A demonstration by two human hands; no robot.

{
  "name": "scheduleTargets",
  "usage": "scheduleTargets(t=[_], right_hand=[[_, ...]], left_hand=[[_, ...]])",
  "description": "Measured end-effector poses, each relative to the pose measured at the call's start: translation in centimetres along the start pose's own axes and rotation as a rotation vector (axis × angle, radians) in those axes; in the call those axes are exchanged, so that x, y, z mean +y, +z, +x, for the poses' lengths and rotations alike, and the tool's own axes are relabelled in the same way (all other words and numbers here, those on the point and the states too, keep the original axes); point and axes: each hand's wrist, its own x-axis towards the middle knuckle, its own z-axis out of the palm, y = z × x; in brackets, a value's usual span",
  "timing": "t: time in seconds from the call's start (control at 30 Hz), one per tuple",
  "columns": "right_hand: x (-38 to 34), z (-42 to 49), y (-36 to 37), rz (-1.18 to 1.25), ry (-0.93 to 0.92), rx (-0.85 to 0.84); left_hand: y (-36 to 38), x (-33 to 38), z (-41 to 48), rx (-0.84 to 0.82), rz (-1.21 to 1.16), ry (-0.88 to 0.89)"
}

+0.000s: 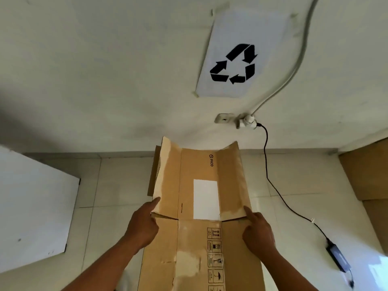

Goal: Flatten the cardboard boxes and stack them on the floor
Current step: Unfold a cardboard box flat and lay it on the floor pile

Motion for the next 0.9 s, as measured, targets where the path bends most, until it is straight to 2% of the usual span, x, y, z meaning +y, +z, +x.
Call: scheduleTargets(t=[0.2,0.4,0.67,0.77,0.9], right_hand=[[9.1,13.0,8.4,-0.015,0.026,-0.075],[14.9,25.4,17.4,0.073,0.006,-0.025],[17.1,37.9,25.8,0.187,-0.095,0.098],[17.8,40.6,27.8,0.281,-0.058,0.164],[18.6,42.4,29.6,0.365,0.017,0.164]], left_hand=[[12.3,-5.7,10.0,-0.093,0.152,0.003],[20.6,-11.8,21.6,0.005,0.149,0.026],[25.2,-19.3,33.8,0.122,0.105,0.106],[25.9,-21.9,37.1,0.129,0.094,0.108],[26.0,-24.3,39.4,0.094,0.065,0.149]])
